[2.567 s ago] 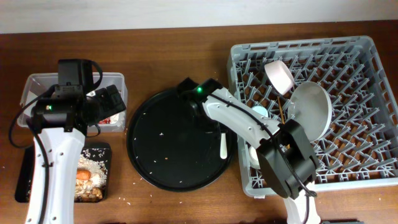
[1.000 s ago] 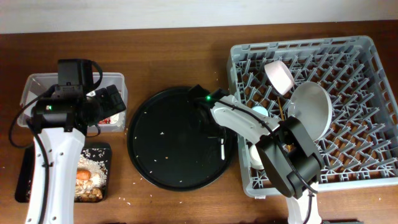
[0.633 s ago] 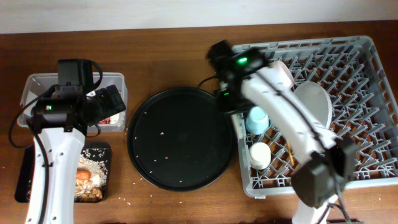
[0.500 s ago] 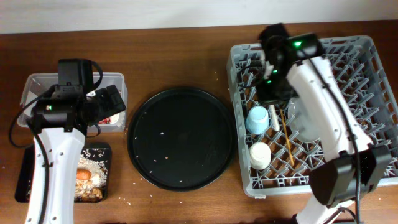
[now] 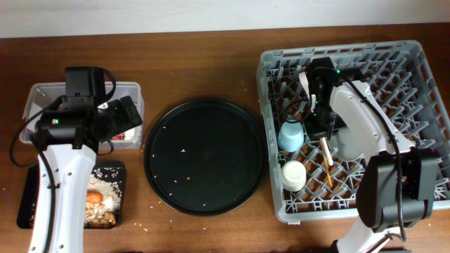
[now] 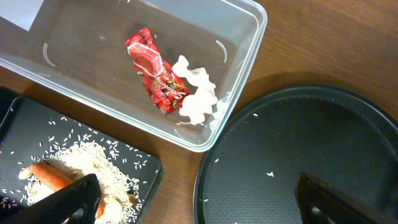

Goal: Sort waste into correct bins and load items into the dishwasher rack
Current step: 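Insert the fork upright into the rack with right gripper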

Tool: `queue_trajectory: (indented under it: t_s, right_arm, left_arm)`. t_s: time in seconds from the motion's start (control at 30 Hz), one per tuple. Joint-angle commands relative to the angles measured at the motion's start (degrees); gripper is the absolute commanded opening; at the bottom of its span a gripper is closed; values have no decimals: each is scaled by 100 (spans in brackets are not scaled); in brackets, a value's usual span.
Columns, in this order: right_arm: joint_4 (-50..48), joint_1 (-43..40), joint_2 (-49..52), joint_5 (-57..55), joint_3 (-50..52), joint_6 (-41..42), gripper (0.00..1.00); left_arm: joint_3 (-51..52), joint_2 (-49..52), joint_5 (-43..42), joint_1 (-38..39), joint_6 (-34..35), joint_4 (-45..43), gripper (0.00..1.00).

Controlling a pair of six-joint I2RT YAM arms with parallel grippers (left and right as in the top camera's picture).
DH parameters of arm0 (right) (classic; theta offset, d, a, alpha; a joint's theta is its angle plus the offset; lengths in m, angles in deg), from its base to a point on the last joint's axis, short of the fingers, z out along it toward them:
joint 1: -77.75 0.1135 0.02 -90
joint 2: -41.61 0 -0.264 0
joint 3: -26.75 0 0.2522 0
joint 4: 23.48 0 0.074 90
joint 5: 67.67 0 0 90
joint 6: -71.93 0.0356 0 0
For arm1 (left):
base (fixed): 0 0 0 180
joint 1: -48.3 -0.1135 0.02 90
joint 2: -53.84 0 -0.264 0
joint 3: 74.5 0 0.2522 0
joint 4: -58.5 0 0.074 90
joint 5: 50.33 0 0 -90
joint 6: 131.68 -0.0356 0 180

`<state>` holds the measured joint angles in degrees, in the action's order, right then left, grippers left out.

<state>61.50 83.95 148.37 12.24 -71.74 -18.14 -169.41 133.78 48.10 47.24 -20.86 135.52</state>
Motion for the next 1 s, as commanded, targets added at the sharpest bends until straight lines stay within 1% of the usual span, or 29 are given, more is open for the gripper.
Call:
queue_trajectory:
  t_s: [0.0, 0.03, 0.07, 0.1, 0.17, 0.2, 0.23, 0.27, 0.33, 0.37, 0.4, 0.43, 0.97]
  right_arm:
    - [-13, 4, -52, -105, 42, -9, 10]
    - [-9, 4, -52, -92, 42, -11, 21]
    - [7, 4, -52, -92, 42, -11, 28]
    - [11, 4, -52, -94, 42, -9, 32]
    - [31, 4, -55, -94, 42, -11, 33]
    - [70, 4, -55, -92, 31, -11, 32]
    - [221, 4, -57, -90, -87, -11, 29]
    - [459, 4, -68, 83, -321, 9, 27]
    - [931, 4, -76, 933, -1158, 11, 27]
    - [1005, 4, -76, 1154, -1425, 11, 29]
    - [1023, 4, -76, 1405, -1821, 11, 50]
    - [1021, 13, -76, 1513, -2026, 11, 98]
    - [1023, 15, -63, 1589, -2072, 9, 99]
  left_arm:
    - [-81, -68, 42, -24, 17, 2, 99]
    - [-81, -68, 42, -24, 17, 2, 99]
    - [-81, -68, 42, -24, 17, 2, 99]
    - [-81, -68, 42, -24, 17, 2, 99]
    - [-81, -68, 42, -24, 17, 2, 99]
    - [-81, -68, 42, -24, 17, 2, 99]
    - [-81, -68, 42, -24, 17, 2, 99]
    - [-81, -68, 42, -24, 15, 2, 99]
    - [-81, -68, 42, -24, 15, 2, 99]
    - [-81, -68, 42, -24, 17, 2, 99]
    - [-81, -68, 42, -24, 17, 2, 99]
    - [-81, -68, 42, -24, 17, 2, 99]
    - [-81, -68, 42, -24, 17, 2, 99]
